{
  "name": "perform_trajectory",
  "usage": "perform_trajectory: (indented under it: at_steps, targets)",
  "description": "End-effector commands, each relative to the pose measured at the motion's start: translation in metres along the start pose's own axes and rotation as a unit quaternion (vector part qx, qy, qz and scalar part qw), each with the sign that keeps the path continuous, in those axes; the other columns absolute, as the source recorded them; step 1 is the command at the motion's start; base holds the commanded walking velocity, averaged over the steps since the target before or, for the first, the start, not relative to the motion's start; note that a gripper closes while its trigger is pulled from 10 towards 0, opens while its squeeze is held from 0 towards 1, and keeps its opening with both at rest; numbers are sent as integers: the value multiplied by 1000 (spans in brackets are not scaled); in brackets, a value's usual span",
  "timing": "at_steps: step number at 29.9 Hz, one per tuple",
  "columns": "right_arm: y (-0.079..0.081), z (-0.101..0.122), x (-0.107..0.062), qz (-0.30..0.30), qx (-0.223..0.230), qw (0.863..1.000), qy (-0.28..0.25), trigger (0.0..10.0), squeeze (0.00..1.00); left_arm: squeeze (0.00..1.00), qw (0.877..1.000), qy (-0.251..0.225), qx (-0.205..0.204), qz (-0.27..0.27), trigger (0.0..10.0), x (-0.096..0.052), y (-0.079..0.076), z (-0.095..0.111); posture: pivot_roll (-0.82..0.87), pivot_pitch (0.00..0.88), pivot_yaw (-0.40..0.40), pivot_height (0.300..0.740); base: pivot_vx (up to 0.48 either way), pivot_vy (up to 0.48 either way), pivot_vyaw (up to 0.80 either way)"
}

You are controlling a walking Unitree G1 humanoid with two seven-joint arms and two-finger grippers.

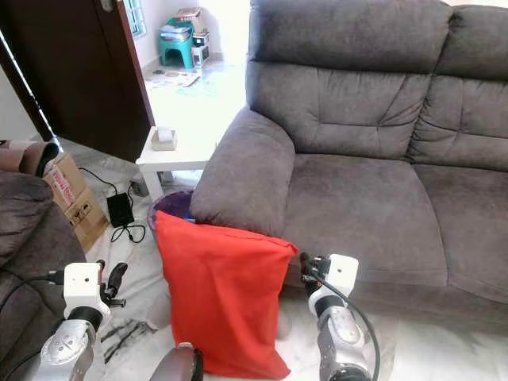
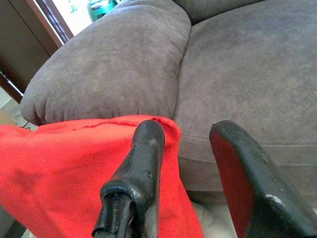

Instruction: Move the pillow to the sofa from floor

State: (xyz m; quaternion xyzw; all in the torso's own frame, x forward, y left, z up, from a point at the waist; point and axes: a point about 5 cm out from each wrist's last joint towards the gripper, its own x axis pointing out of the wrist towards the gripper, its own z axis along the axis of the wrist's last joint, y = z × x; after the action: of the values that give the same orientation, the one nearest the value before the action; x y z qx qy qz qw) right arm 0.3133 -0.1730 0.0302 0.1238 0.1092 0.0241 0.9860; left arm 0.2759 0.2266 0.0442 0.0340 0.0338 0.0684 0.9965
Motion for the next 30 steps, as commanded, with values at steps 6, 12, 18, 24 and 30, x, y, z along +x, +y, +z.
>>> perform_trajectory:
  at_steps: [6, 12, 18, 24, 30]
  targets:
    - [1, 0, 1, 1, 1, 1000, 4, 10000, 0, 0, 1000, 8, -2, 0, 10000, 0, 3, -2, 176, 70, 47, 607, 0, 0, 0]
    - [-4, -2, -1, -1, -3, 1000, 13, 10000, 0, 0, 1000, 7, -6, 2, 10000, 0, -1, -1, 166, 84, 35, 607, 0, 0, 0]
    - [-3, 1, 0, -2, -7, 1000, 5, 10000, 0, 0, 1000, 18, -8, 2, 10000, -2, 0, -7, 144, 83, 45, 607, 0, 0, 0]
    - [-2, -3, -1, 3, -6, 1000, 16, 10000, 0, 0, 1000, 19, -8, 1, 10000, -2, 0, -6, 146, 85, 40, 597, 0, 0, 0]
    - [-3, -1, -1, 0, -3, 1000, 8, 10000, 0, 0, 1000, 21, -11, 2, 10000, -2, 0, -7, 148, 80, 38, 597, 0, 0, 0]
